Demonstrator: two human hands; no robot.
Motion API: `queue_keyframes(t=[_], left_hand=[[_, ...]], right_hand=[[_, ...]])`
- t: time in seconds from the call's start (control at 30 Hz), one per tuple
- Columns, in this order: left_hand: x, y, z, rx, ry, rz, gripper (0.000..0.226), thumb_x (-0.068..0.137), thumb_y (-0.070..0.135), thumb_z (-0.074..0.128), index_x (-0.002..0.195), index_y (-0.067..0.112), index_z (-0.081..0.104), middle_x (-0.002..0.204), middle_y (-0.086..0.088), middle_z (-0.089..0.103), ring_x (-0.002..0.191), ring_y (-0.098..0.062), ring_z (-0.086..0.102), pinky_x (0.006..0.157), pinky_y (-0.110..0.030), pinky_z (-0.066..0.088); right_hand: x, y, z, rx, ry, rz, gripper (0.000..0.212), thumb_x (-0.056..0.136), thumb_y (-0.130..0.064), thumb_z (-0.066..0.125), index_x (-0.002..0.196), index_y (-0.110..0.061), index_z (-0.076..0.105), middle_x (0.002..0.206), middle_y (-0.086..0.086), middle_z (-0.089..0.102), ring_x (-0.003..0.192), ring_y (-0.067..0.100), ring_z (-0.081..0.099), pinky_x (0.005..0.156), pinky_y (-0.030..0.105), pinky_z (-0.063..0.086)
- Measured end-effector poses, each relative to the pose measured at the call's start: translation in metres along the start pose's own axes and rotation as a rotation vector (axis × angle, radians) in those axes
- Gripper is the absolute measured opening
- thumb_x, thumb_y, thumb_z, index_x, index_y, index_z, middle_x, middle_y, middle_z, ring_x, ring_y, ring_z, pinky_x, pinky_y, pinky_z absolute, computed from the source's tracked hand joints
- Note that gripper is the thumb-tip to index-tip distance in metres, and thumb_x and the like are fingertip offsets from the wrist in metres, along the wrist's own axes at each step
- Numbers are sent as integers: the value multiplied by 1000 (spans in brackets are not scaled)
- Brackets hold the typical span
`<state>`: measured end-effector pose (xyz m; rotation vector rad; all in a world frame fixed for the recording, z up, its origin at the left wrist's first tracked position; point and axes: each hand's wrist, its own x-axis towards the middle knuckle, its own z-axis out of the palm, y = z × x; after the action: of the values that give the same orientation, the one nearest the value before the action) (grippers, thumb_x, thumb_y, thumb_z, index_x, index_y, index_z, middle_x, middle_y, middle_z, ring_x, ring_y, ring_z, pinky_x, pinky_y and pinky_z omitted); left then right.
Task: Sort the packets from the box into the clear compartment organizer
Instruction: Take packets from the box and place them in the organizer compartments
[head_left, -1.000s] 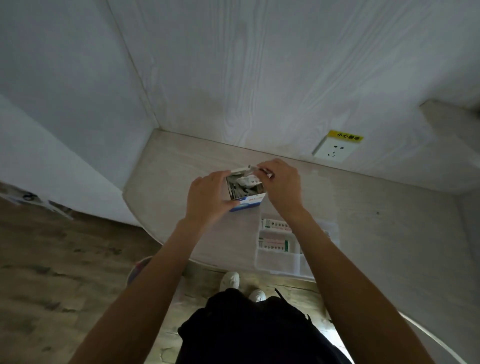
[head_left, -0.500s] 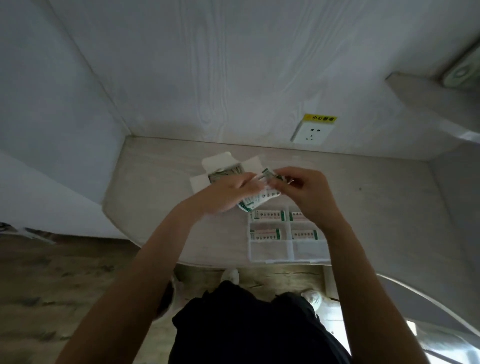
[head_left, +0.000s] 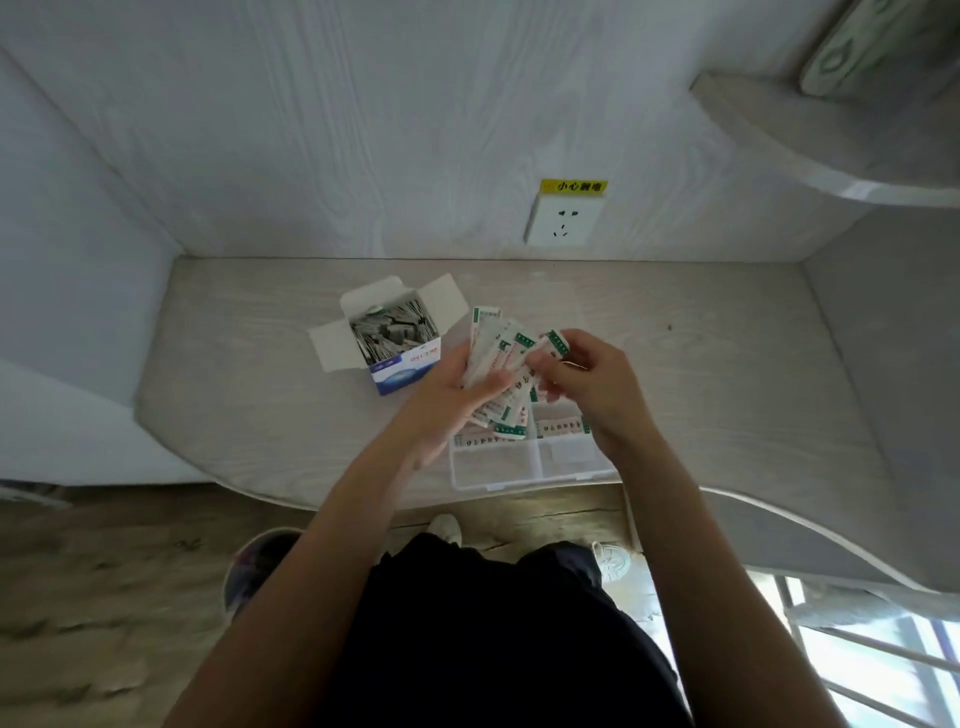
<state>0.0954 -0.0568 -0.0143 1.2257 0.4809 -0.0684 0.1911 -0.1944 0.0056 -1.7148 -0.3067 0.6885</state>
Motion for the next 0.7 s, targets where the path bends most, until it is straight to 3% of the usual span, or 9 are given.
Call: queue_keyframes(t=[0.2, 0.33, 0.43, 0.57, 0.7], left_hand=[[5, -20, 8, -35, 5, -76, 38, 87, 8, 60, 122, 20, 52, 113, -5, 66, 100, -20, 66, 86, -34, 53], [10, -27, 11, 197, 98, -9, 34, 76, 10, 74, 104, 26, 60, 98, 0, 69, 91, -15, 67, 81, -34, 55], [15, -29, 13, 318, 116, -10, 35, 72, 13, 79, 94, 32, 60, 92, 7, 69, 84, -8, 66, 75, -27, 56], [14, -27, 15, 221, 44, -76, 22, 81, 20, 68, 101, 27, 61, 94, 5, 70, 84, -11, 69, 73, -24, 56], [14, -25, 16, 201, 80, -85, 30, 77, 11, 73, 99, 27, 61, 94, 5, 70, 85, -10, 68, 70, -21, 54]], right_hand=[[-4, 24, 3, 49, 52, 84, 17, 84, -1, 64, 99, -10, 66, 77, 2, 69, 55, 7, 57, 53, 18, 48], [-4, 40, 0, 13, 83, 153, 20, 83, -8, 69, 103, -8, 65, 74, 3, 65, 52, 6, 51, 51, 20, 46], [-6, 46, -3, 20, 94, 166, 16, 80, -6, 71, 94, -13, 66, 71, 3, 64, 51, 5, 51, 49, 19, 45], [-7, 48, -8, 37, 125, 137, 19, 79, 0, 71, 89, -16, 65, 72, 3, 64, 51, 1, 55, 48, 15, 45], [-9, 48, -12, 47, 71, 127, 23, 79, 1, 70, 96, -13, 65, 74, 1, 65, 55, 4, 56, 52, 17, 48]])
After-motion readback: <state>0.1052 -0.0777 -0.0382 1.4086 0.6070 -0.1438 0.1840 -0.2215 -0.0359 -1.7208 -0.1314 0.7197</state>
